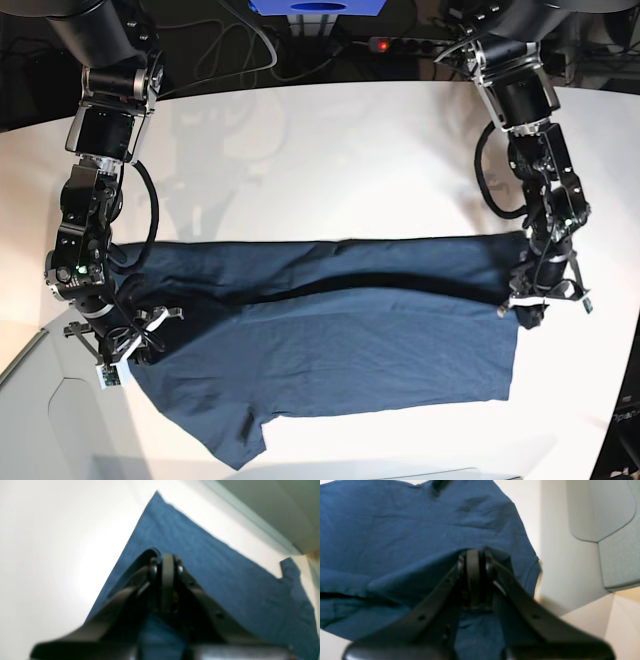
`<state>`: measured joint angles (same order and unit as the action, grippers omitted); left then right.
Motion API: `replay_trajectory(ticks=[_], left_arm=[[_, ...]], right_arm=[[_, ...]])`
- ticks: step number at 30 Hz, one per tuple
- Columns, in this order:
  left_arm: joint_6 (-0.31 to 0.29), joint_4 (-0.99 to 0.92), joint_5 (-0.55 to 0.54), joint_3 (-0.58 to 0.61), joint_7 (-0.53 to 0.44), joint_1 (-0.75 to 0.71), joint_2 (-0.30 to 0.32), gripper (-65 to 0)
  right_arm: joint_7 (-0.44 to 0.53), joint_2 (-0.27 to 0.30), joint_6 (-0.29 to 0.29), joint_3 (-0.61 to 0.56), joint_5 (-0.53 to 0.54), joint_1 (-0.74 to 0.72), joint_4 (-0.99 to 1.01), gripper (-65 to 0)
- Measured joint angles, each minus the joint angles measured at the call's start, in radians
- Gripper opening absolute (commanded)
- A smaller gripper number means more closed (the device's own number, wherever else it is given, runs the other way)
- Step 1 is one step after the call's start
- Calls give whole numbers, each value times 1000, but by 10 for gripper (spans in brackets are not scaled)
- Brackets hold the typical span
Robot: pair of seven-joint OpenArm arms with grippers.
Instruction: Fold the T-shirt properly
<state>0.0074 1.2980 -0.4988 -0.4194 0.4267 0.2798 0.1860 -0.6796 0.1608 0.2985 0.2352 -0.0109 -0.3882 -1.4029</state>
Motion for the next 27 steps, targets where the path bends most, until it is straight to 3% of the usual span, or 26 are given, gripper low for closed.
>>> replay_trajectory(ticks=[9, 24, 27], left_arm=[[-2, 0, 1, 71, 4, 31, 25, -650], [0, 0, 1, 71, 4, 39, 27, -646], [0, 0, 0, 70, 6, 39, 27, -503]], right_arm=[[3, 3, 0, 0, 0, 9, 0, -649], [-8, 3, 0, 0, -3, 17, 0, -644], [-9, 6, 0, -27, -66, 18, 0, -562]])
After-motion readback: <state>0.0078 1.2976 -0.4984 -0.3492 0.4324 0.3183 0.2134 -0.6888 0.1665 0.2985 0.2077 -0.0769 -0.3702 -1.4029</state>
